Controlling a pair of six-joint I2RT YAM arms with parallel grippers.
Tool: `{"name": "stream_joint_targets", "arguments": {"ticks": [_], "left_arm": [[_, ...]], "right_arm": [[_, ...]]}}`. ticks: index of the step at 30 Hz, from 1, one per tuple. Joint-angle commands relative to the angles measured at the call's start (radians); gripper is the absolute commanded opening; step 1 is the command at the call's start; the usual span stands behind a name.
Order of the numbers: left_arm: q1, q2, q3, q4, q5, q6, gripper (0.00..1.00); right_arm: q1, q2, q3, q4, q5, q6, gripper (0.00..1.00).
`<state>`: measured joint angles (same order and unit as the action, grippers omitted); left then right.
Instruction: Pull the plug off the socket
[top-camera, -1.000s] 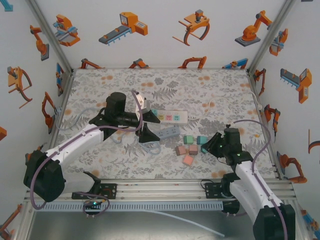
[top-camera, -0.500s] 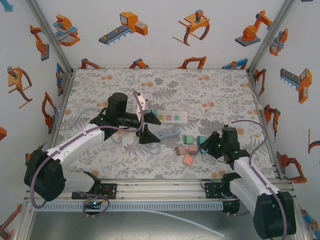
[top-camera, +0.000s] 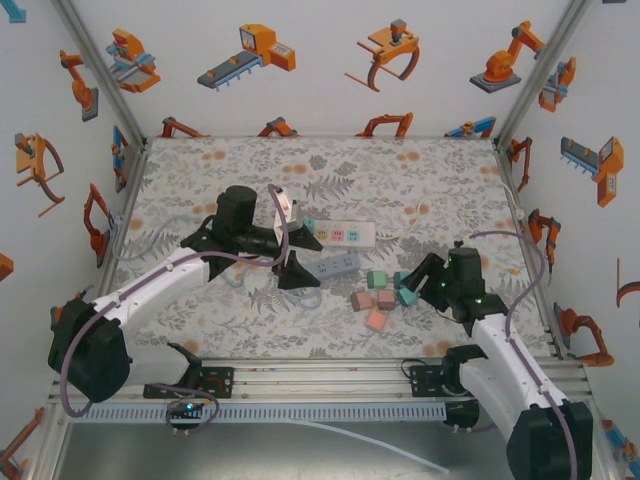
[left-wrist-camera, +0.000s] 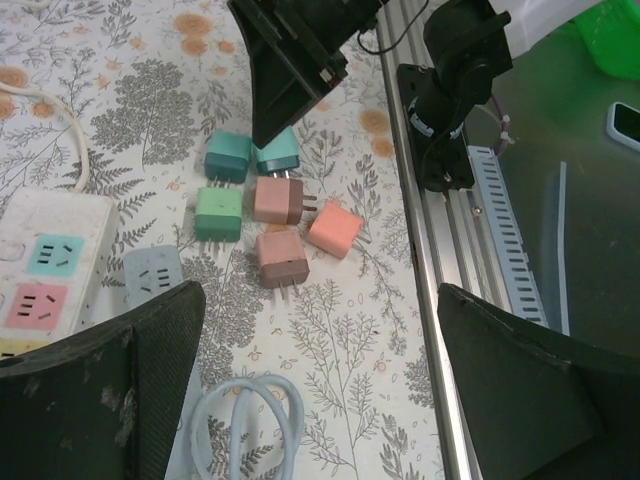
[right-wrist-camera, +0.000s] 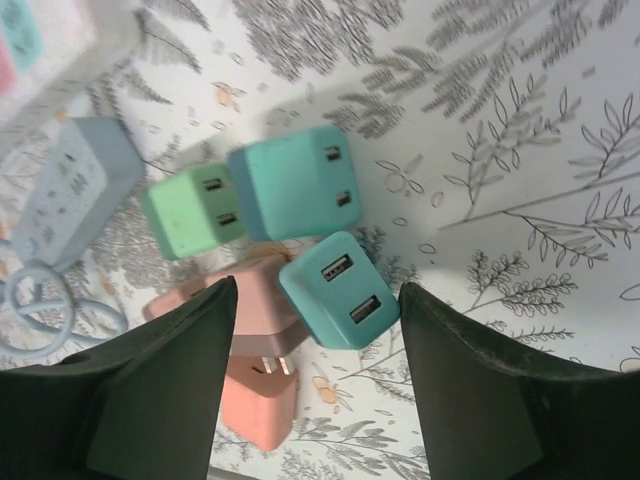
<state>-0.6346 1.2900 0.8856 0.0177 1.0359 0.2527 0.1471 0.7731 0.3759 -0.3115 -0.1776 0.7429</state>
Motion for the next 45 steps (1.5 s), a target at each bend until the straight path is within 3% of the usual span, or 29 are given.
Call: {"name": "stream_joint_targets", "arguments": {"ticks": [1, 7, 10, 14, 20, 30, 39, 45], "left_arm": [[-0.003, 0.000, 0.031, -0.021, -0.003, 0.035, 0.90], [-0.003, -0.065, -0.024, 0.051, -0.129, 0.039, 0.91], [-0.004, -0.103, -0.058, 0.093, -0.246, 0.035, 0.91], [0.005, -0.137, -0.085, 0.125, -0.444, 0.001, 0.92], [0.043, -0.175, -0.133, 0.205, -0.627, -0.068, 0.92], [0.177, -0.127, -0.123, 0.210, -0.799, -0.254, 0.92], [0.234, -0.029, -0.035, 0.026, -1.038, -0.416, 0.93], [0.285, 0.060, 0.034, -0.074, -1.029, -0.517, 0.93]], "right_arm": [[-0.002, -0.020, 0.085, -0.005, 0.023, -0.056, 0.63], [0.013, 0.019, 0.182, 0.122, -0.017, -0.219, 0.62], [0.060, 0.046, 0.219, 0.232, -0.038, -0.320, 0.61], [0.185, 0.084, 0.242, 0.427, -0.047, -0.579, 0.60], [0.296, 0.230, 0.266, 0.720, -0.202, -0.915, 0.59], [0.402, 0.568, 0.549, 0.647, -0.285, -1.156, 0.59], [0.439, 0.878, 0.870, 0.371, -0.367, -1.230, 0.59], [0.449, 1.038, 1.039, 0.194, -0.421, -1.297, 0.57]]}}
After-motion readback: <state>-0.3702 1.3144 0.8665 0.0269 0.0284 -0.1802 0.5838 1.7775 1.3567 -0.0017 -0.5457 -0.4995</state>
